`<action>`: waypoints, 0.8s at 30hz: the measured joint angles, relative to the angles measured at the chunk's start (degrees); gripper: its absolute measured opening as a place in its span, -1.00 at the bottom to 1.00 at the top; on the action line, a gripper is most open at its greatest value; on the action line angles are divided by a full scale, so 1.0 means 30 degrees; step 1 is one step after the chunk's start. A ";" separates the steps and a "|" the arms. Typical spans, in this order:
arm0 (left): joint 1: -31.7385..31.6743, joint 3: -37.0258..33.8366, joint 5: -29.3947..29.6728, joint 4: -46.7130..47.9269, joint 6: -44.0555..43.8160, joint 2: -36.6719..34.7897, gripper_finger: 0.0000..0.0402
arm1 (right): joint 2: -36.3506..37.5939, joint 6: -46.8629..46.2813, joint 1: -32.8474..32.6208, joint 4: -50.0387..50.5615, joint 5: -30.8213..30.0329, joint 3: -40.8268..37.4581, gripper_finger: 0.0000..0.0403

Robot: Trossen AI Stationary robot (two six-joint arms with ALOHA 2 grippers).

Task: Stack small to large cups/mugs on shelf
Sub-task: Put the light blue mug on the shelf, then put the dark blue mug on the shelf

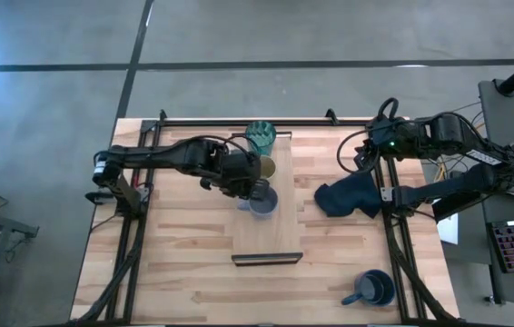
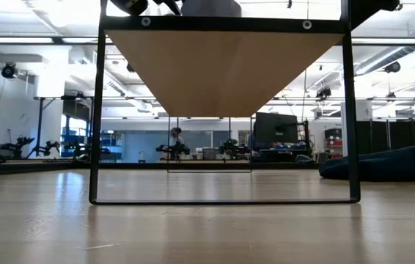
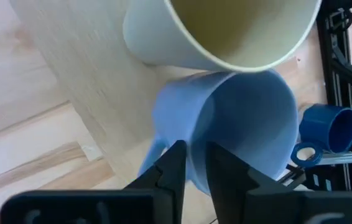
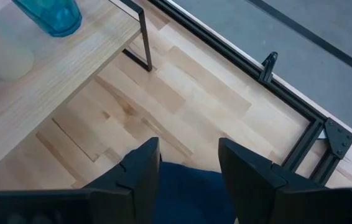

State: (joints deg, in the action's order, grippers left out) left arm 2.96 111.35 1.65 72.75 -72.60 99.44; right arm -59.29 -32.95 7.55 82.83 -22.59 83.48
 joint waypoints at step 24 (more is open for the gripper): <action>0.1040 -0.0632 0.4236 0.3674 0.0352 -0.2671 -0.72 | 0.0337 -0.0417 -0.0138 0.0317 0.4124 -0.0015 -0.21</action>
State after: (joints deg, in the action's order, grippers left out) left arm 6.08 109.45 14.36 83.77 -71.54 91.43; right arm -58.28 -34.20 7.14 83.78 -10.22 83.44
